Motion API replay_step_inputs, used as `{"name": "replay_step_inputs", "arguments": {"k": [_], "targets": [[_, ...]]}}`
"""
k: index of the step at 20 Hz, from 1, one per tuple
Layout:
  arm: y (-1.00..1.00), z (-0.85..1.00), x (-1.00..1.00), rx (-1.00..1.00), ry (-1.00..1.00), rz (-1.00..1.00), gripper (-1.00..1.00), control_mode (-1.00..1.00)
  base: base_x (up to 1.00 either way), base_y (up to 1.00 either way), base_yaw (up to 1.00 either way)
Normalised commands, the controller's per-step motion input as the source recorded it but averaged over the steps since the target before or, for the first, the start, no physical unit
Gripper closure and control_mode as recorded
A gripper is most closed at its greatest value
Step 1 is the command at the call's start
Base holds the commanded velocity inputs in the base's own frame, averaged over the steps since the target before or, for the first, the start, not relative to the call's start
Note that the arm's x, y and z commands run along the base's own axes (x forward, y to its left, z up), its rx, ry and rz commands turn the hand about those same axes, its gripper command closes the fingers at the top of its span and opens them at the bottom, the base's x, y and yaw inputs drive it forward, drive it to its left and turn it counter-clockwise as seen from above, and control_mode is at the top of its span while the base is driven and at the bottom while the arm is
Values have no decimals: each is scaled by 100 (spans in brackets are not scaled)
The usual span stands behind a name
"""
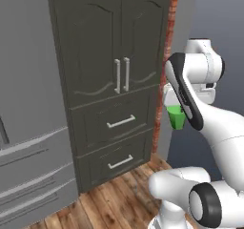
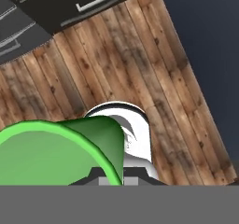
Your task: Pick the cup and colander and place them in the sink. Then turn on the water.
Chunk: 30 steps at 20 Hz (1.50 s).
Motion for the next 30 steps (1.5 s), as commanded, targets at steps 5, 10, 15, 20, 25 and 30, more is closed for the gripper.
{"name": "replay_step_inputs", "arguments": {"k": [5,10,15,20,25,30], "targets": [[0,0,0,0,0,0,100,100,0,-33,-44],[0,0,0,0,0,0,100,100,0,-31,-51],[0,0,0,0,0,0,100,100,0,-36,-55],[0,0,0,0,0,0,100,100,0,-39,-55],[0,0,0,0,0,0,100,100,0,-38,-56],[0,0,0,0,0,0,100,100,0,-34,-58]]}}
